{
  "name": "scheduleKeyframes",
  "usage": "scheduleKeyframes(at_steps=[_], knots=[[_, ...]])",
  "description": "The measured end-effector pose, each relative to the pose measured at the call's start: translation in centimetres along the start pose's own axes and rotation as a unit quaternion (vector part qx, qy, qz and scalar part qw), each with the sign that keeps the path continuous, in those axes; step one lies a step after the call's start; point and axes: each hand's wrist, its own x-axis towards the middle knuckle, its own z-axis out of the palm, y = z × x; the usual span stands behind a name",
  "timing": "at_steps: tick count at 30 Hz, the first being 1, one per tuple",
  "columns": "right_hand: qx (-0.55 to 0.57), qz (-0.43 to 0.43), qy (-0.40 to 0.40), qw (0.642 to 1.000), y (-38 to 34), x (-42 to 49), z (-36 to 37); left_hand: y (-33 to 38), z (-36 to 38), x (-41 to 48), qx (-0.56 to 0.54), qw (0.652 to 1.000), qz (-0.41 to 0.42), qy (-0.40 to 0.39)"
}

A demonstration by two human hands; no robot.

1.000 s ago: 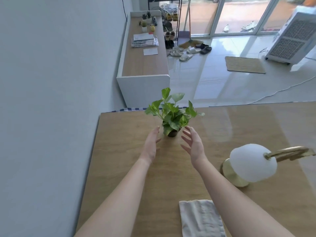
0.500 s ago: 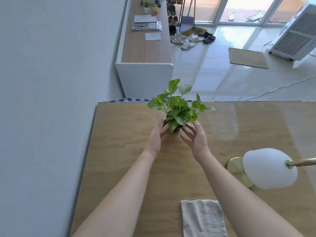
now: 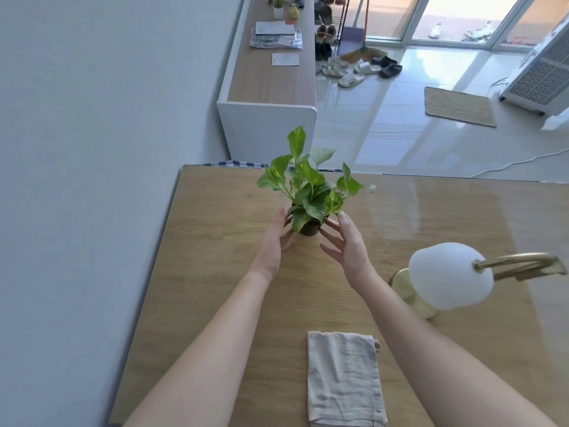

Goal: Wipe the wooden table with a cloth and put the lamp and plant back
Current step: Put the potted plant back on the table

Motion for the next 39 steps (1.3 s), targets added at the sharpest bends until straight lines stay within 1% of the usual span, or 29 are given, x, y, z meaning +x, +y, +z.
scheduleKeyframes(at_steps=[3,9,20,29,39], knots=[[-0.013,0.002,-0.02,1.0,0.2,-1.8,-0.7,-0.3,0.3,-2.2,-0.002,1.0,0.012,0.009],[-0.029,0.0,-0.048,0.998,0.3,-4.8,-2.0,-1.3,0.7,-6.2,-0.003,1.0,0.009,0.016],[-0.049,0.021,-0.074,0.996,0.2,-9.4,-3.0,-3.3,1.0,-11.3,0.016,1.0,0.014,0.021],[-0.049,0.012,-0.084,0.995,0.6,-11.6,-3.1,-3.4,0.7,-13.6,0.01,0.999,0.025,0.026],[-0.06,0.032,-0.098,0.993,2.7,-12.3,-3.9,-4.9,0.0,-14.0,0.025,0.999,0.0,0.021]])
